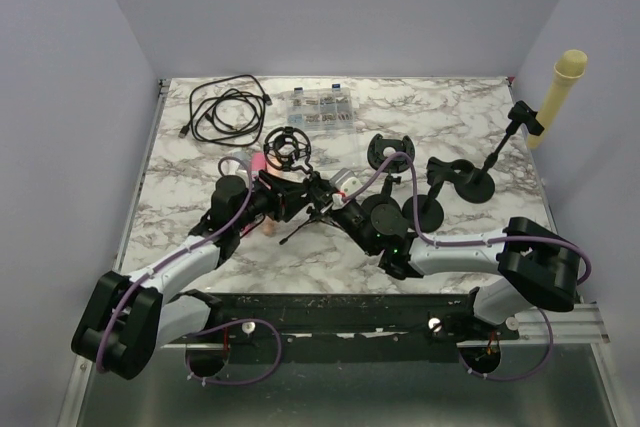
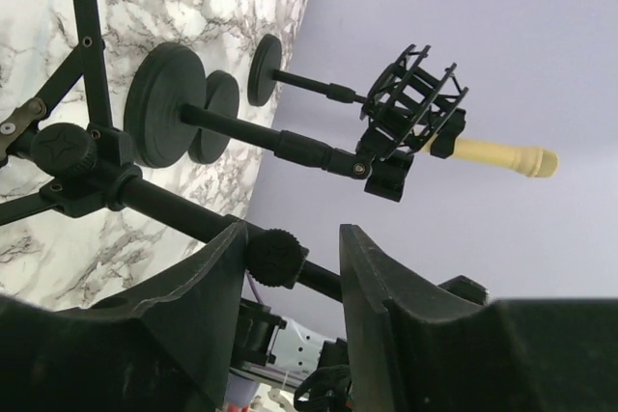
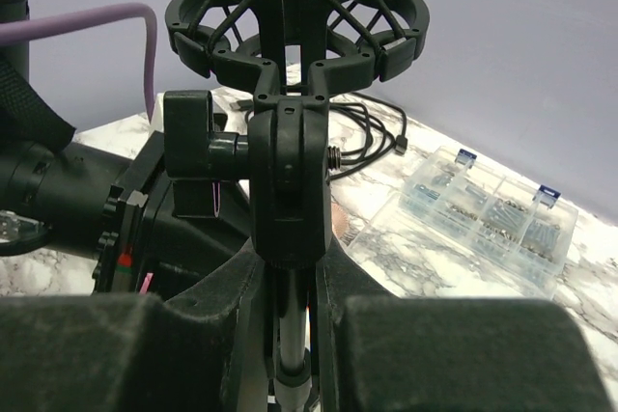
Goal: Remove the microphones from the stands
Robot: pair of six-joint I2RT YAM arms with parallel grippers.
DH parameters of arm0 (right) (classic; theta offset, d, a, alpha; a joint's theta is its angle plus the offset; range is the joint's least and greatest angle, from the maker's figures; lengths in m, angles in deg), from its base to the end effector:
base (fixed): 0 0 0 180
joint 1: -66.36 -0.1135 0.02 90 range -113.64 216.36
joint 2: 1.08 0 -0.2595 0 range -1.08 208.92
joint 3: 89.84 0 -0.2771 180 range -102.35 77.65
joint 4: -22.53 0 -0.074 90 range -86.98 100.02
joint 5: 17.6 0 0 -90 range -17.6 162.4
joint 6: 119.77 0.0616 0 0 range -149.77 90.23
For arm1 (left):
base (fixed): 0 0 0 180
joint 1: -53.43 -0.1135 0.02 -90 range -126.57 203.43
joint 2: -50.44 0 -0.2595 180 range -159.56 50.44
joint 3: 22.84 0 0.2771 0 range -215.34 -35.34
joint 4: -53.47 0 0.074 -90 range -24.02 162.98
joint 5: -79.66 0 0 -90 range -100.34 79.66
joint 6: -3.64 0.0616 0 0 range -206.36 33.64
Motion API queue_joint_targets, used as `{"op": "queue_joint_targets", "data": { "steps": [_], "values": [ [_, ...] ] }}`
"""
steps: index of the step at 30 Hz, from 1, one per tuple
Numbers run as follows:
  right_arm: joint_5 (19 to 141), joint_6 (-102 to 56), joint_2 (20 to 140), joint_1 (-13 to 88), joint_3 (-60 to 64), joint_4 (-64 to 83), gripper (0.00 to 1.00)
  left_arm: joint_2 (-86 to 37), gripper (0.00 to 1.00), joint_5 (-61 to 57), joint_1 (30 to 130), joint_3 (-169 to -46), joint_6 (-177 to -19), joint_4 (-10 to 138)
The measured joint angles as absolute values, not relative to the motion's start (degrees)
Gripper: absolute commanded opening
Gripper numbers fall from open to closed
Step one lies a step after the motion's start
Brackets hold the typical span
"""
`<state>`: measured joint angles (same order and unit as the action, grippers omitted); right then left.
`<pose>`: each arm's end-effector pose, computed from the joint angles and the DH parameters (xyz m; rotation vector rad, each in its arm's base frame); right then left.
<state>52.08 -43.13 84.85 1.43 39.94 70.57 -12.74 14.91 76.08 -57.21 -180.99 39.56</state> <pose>0.1699 0.3128 0.2387 -0.6214 1.2411 0.5134 0.2400 -0.1286 0.1782 -0.9901 2.0104 -1.7071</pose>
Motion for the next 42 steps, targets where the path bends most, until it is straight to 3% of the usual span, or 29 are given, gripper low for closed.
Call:
{"op": "queue_joint_targets", "data": {
  "steps": [5, 7, 8, 14, 28, 35, 36, 39, 42],
  "values": [
    [52.1, -43.1, 84.9, 1.5, 40.1, 70.8, 0.01, -14.3, 0.26, 13.0, 78.5, -57.2, -182.5, 39.5],
    [52.1, -43.1, 84.9, 1.5, 40.2, 71.0, 0.01, -14.4, 0.05, 12.0, 79.1, -57.2, -182.9, 39.8],
    [52.1, -43.2, 84.9, 1.5, 40.3, 71.1, 0.01, -14.5, 0.00, 11.7, 79.1, -57.3, -183.2, 40.2],
    [53.3, -44.4, 84.6, 1.8, 41.6, 72.8, 0.01, -14.5, 0.00, 11.8, 79.5, -62.2, -182.9, 50.1],
    [62.8, -52.3, 87.0, 1.6, 44.7, 81.8, 0.01, -32.1, 0.00, 10.7, 80.0, -102.3, -167.8, 111.0],
    [64.8, -52.1, 87.1, 1.5, 46.0, 83.9, 0.01, -35.8, 0.00, 10.5, 80.4, -107.0, -169.3, 119.3],
    [64.8, -52.1, 87.1, 1.5, 46.1, 84.0, 0.01, -35.3, 0.02, 10.5, 80.4, -106.3, -169.9, 118.8],
    [65.0, -51.8, 87.1, 1.8, 46.5, 84.4, 0.01, -33.3, 0.31, 10.9, 80.4, -103.2, -171.3, 115.7],
    [65.4, -51.1, 86.8, 2.5, 46.8, 84.8, 0.01, -31.6, 0.54, 11.3, 80.4, -100.6, -172.0, 112.3]
  ]
}}
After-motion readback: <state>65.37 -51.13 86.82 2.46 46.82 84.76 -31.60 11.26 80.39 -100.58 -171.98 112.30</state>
